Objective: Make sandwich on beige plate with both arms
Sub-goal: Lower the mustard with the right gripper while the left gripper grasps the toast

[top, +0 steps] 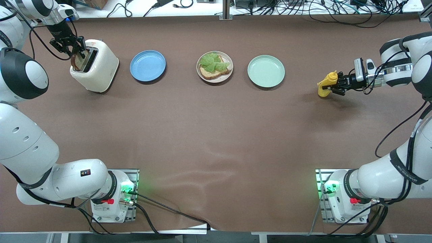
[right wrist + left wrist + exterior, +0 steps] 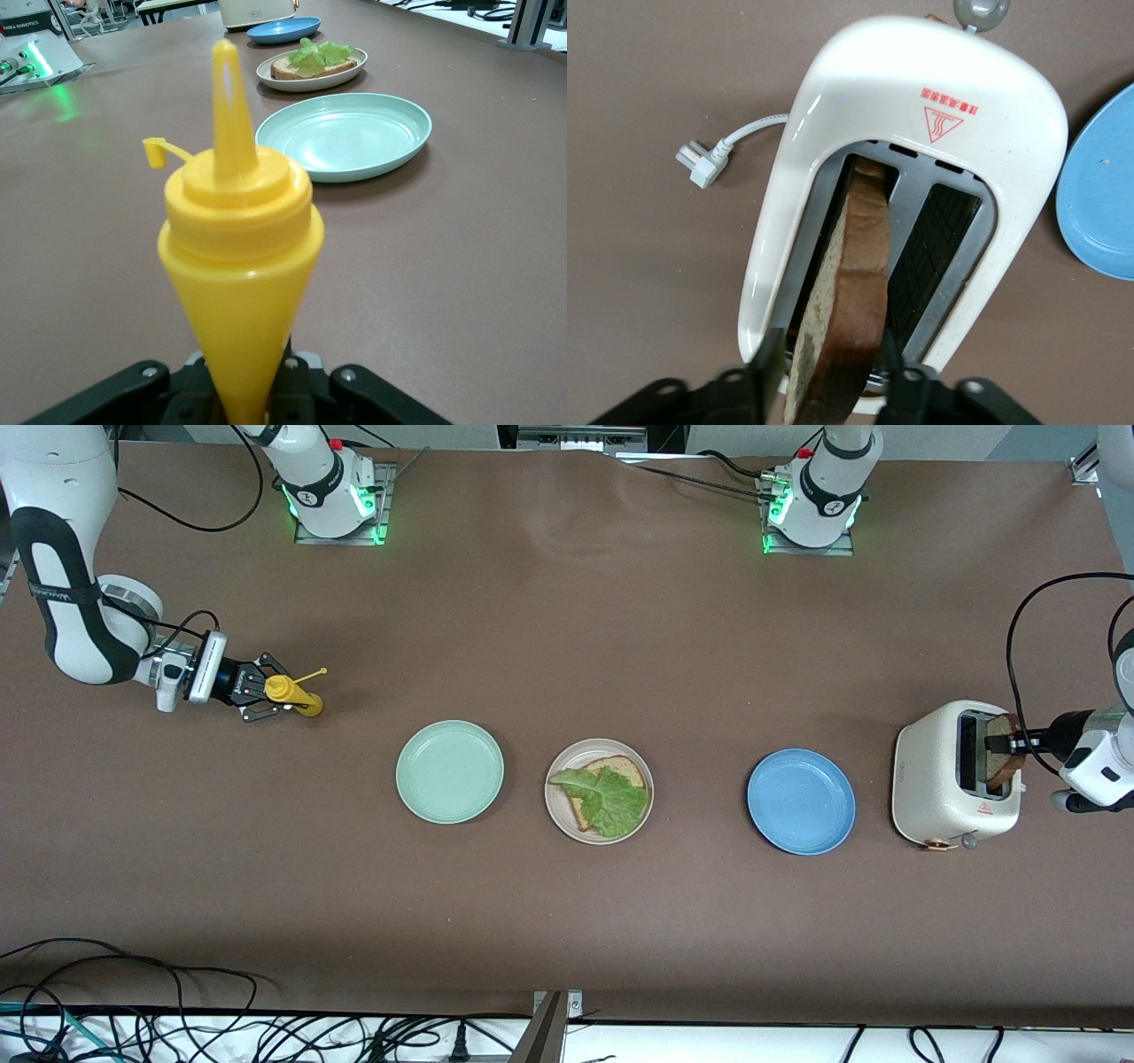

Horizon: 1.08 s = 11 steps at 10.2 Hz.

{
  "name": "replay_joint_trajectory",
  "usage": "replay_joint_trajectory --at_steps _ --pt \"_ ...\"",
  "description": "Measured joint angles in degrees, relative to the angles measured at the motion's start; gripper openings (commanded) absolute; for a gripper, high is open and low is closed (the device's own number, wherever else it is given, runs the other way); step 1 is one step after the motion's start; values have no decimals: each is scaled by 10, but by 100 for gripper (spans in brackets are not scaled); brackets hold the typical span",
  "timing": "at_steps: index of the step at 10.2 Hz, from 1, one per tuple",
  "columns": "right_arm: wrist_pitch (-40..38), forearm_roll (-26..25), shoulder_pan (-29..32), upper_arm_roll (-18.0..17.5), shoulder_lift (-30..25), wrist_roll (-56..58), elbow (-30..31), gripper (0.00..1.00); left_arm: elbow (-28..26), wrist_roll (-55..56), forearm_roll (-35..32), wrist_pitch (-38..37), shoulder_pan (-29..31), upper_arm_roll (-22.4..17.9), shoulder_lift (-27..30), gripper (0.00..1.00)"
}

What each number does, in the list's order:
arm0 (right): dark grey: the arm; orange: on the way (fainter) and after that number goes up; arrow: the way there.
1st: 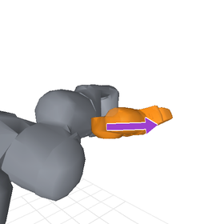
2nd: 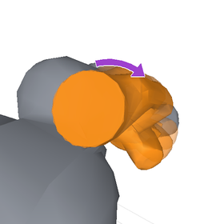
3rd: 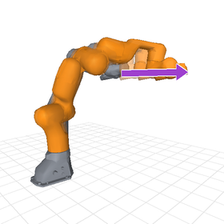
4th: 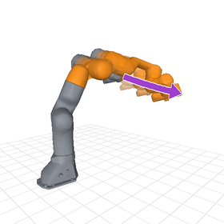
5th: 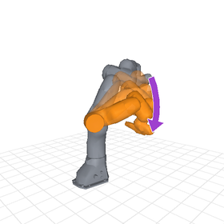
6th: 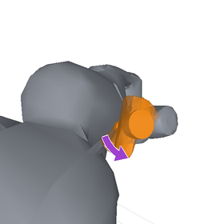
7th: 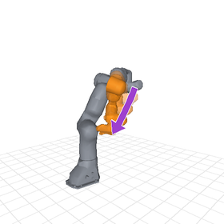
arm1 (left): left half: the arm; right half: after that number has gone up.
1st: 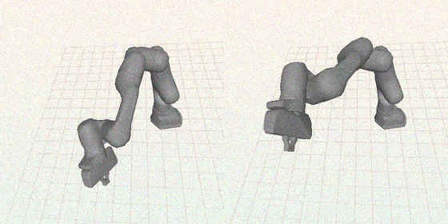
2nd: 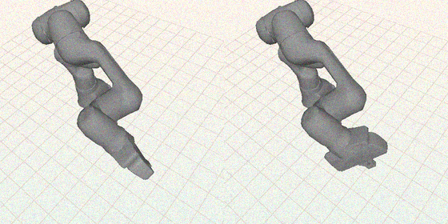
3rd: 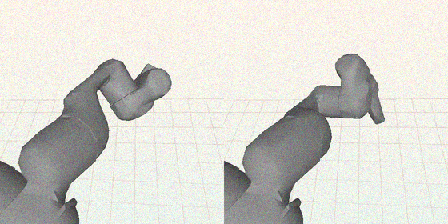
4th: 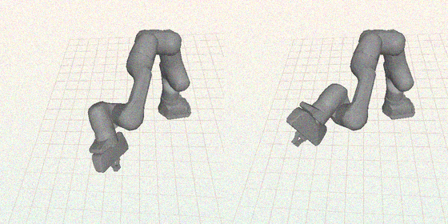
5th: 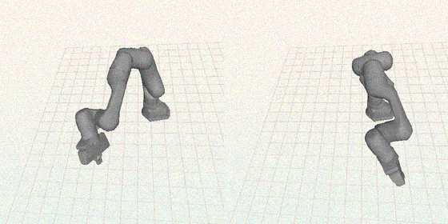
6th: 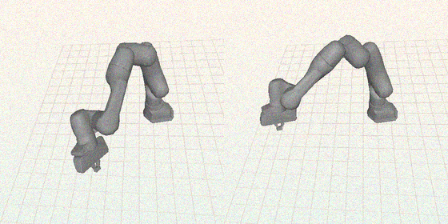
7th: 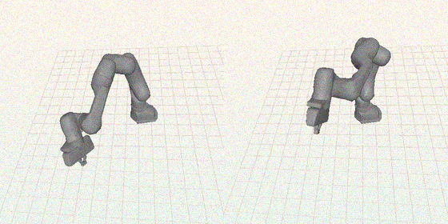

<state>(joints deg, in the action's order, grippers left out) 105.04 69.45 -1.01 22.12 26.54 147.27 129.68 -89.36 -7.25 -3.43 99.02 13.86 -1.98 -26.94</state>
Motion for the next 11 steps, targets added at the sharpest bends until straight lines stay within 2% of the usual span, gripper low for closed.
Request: replay_joint_trajectory --at_steps 1,2,4,7,11 --pt "0 0 1 0 2 1 0 28 0 -7 0 0 1 0 0 0" --pt "0 0 1 -1 3 1 0 52 1 -18 0 0 2 -1 0 0" --pt "-2 0 1 -1 3 1 0 63 6 -32 0 0 11 -1 1 0" --pt "-2 0 2 -1 3 1 0 75 20 -33 0 -13 12 0 4 0" --pt "-2 -8 25 2 3 1 0 82 105 -33 0 -112 12 0 14 0"
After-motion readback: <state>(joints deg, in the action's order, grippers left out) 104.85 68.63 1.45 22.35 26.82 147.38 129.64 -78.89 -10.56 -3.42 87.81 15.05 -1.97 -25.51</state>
